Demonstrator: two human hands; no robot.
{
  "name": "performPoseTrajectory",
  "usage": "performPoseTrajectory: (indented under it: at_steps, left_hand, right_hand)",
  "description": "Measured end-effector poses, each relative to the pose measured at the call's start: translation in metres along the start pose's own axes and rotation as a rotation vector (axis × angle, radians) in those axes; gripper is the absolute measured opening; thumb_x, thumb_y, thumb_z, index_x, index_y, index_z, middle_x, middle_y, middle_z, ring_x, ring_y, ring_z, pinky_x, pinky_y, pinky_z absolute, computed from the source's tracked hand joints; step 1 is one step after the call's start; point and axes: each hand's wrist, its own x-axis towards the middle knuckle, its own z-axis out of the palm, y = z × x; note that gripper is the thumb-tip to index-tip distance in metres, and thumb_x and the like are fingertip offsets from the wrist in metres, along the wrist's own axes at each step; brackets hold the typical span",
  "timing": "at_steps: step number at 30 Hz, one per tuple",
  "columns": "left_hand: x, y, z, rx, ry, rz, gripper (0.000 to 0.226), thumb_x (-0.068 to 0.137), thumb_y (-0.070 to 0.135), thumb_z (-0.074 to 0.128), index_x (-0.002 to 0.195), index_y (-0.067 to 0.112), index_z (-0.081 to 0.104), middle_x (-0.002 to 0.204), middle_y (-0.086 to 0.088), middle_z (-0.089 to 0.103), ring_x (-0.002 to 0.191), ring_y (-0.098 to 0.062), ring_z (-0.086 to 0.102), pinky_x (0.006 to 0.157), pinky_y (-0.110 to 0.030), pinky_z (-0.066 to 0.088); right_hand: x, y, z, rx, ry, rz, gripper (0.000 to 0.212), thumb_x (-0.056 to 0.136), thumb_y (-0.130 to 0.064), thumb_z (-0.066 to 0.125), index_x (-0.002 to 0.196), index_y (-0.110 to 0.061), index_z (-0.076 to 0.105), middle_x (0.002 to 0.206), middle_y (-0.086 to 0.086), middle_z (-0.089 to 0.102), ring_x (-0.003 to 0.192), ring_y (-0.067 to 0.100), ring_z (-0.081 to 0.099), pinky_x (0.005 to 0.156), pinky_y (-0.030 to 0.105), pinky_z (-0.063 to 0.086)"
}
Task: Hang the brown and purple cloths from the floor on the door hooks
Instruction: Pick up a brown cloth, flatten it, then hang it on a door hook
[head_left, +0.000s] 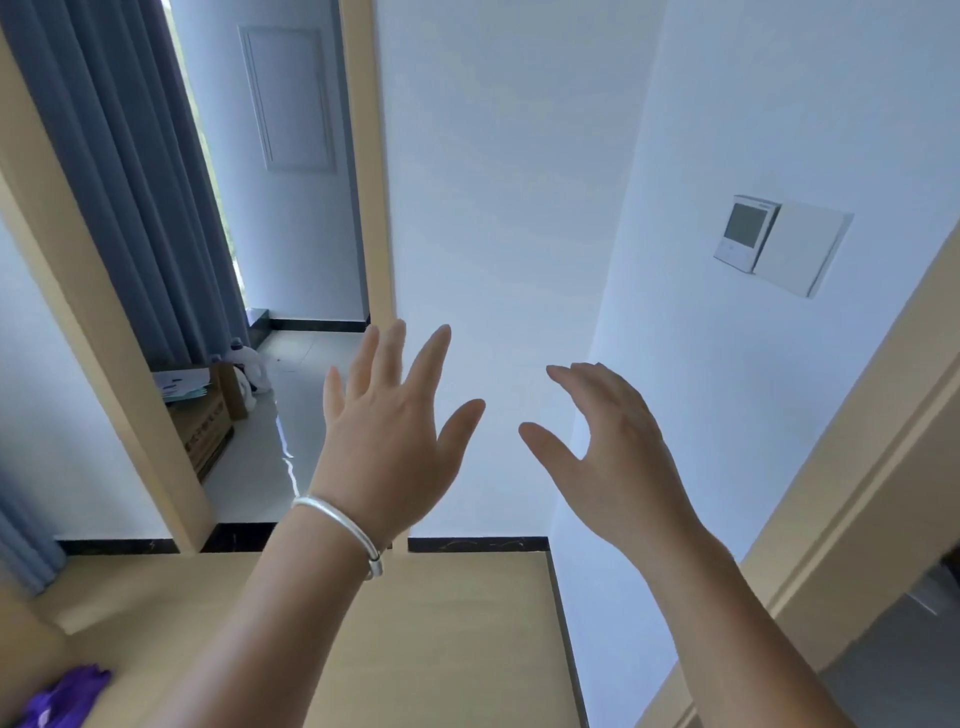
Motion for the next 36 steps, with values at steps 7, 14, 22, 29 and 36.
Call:
performPoseTrajectory:
  at_steps: [7,14,22,29,36]
  left_hand:
    - [0.128,-0.046,0.037,-0.070,0.038,-0.011,0.066,0.092,0.058,0.029,0.150,0.036,0.007,0.160,-0.002,0.002,0.147,-0.019,-0.008,0.117,-0.051,0.002]
    - [0.226,-0.117,0.062,-0.069,0.071,-0.040,0.066,0.093,0.056,0.032,0.151,0.034,0.009,0.160,-0.003,0.005,0.147,-0.020,-0.006,0.117,-0.052,0.004]
    - [0.270,-0.227,0.070,0.047,0.139,-0.240,0.065,0.093,0.058,0.031,0.150,0.036,0.009,0.160,-0.002,0.006,0.147,-0.019,-0.005,0.117,-0.053,0.004]
    - [0.280,-0.333,0.072,0.204,0.180,-0.558,0.065,0.093,0.057,0.032,0.149,0.036,0.007,0.159,-0.001,0.006,0.146,-0.020,-0.005,0.116,-0.053,0.003]
    - [0.285,-0.411,0.061,0.349,0.249,-0.900,0.065,0.093,0.058,0.031,0.148,0.039,0.001,0.160,-0.001,0.000,0.146,-0.020,-0.011,0.117,-0.054,0.000]
  right_hand:
    - [0.125,0.017,0.054,-0.058,0.002,-0.018,0.054,0.090,-0.050,0.054,0.140,-0.031,0.042,0.146,-0.008,0.039,0.140,0.008,0.023,0.114,0.043,0.027]
    - [0.232,0.016,0.125,-0.038,-0.013,-0.050,0.055,0.089,-0.050,0.052,0.139,-0.031,0.043,0.144,-0.008,0.039,0.138,0.010,0.029,0.112,0.042,0.031]
    - [0.321,-0.026,0.236,0.066,-0.159,-0.223,0.053,0.091,-0.047,0.055,0.139,-0.029,0.043,0.142,-0.008,0.040,0.137,0.010,0.028,0.113,0.043,0.029]
    - [0.394,-0.088,0.358,0.269,-0.337,-0.454,0.053,0.089,-0.041,0.060,0.137,-0.023,0.047,0.138,-0.006,0.045,0.132,0.012,0.036,0.109,0.039,0.033]
    - [0.448,-0.163,0.466,0.481,-0.556,-0.689,0.052,0.088,-0.042,0.060,0.137,-0.027,0.051,0.141,-0.006,0.044,0.135,0.015,0.034,0.110,0.041,0.032]
